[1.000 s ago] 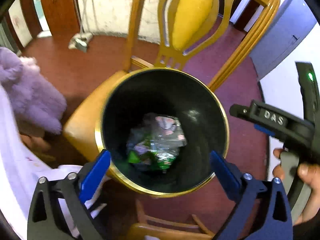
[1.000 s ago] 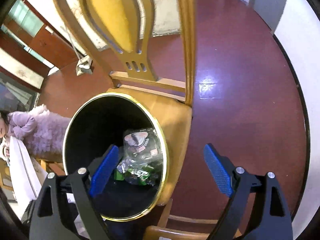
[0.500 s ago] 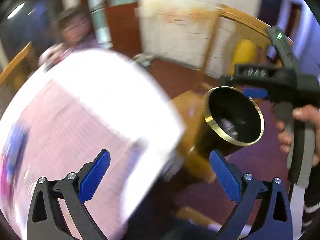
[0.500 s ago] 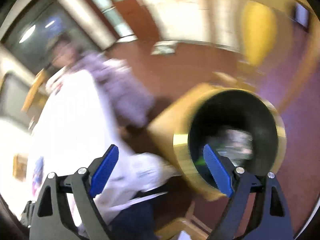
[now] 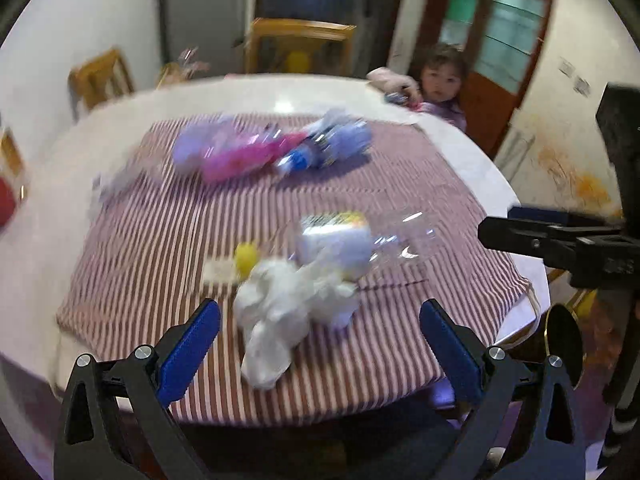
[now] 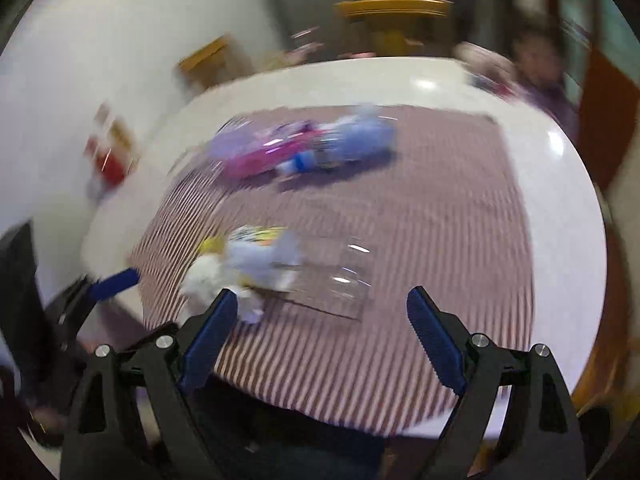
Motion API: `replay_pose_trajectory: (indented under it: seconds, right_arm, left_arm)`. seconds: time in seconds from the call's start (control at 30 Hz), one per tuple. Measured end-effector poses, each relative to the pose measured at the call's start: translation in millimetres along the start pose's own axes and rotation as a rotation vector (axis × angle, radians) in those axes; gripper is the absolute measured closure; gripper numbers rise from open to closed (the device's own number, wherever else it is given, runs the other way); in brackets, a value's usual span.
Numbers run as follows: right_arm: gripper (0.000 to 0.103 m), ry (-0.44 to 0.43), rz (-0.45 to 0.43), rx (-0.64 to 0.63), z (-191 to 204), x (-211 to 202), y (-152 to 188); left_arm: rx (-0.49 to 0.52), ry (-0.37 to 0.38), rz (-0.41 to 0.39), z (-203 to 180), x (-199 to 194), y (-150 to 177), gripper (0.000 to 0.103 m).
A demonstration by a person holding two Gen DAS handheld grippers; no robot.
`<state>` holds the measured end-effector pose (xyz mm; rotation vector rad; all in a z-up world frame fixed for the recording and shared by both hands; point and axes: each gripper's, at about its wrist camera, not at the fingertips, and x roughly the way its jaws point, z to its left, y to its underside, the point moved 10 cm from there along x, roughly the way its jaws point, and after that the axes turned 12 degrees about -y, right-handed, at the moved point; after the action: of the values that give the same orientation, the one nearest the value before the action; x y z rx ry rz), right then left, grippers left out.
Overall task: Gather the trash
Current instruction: 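Grasp the white tissue with the left gripper while the right gripper grasps the lemon-juice bottle, then carry the tissue and lemon-juice bottle over the black bin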
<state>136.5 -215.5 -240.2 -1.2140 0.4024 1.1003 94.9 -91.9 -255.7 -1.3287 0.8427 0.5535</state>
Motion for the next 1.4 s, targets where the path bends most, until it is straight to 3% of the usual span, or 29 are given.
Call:
replay_pose_trajectory:
  seconds: [0.17,0.27,0.47,0.63,0.83,0.97,1.03,1.07,1.13,1.23,1.4]
  right_arm:
    - [0.017,0.026,0.258,-0.372,31,42,0]
    - [0.028,0.043,0.391,-0.555,34,68,6]
    - [0.029,0.019,0.574,-0.715,31,113,19]
    - [0.031,0.081,0.631,-0.795,20,144,17]
    - [0.039,0.059,0.711,-0.783,6,170,26]
    - [0.044,-0.026,0.730,-0.644,4,179,25]
    - [0.045,-0.046,0.742,-0.586,0,179,26]
    - [0.046,-0.060,0.739,-0.548,-2,179,26]
    - [0.047,-0.093,0.722,-0.471,-6,176,25]
    - [0.047,-0.187,0.646,-0.368,-4,165,17]
    - [0.047,-0.179,0.562,-0.322,-12,150,10]
  left_arm:
    - [-0.041,-0.039,0.081,8,28,15,0.006]
    - [-0.056,-0.061,0.112,11,41,21,0.006]
    - [-0.077,-0.108,0.158,27,59,28,0.006]
    - [-0.087,-0.123,0.191,34,73,26,0.006]
    - [-0.084,-0.115,0.221,34,91,24,0.006]
    - [-0.081,-0.103,0.240,33,104,22,0.007]
    - [-0.074,-0.087,0.239,30,109,20,0.017]
    - [-0.066,-0.079,0.239,29,111,20,0.037]
    - [-0.027,-0.091,0.220,27,111,16,0.061]
    - [-0.032,-0.090,0.194,28,104,11,0.071]
    - [-0.080,-0.096,0.140,43,87,-2,0.073]
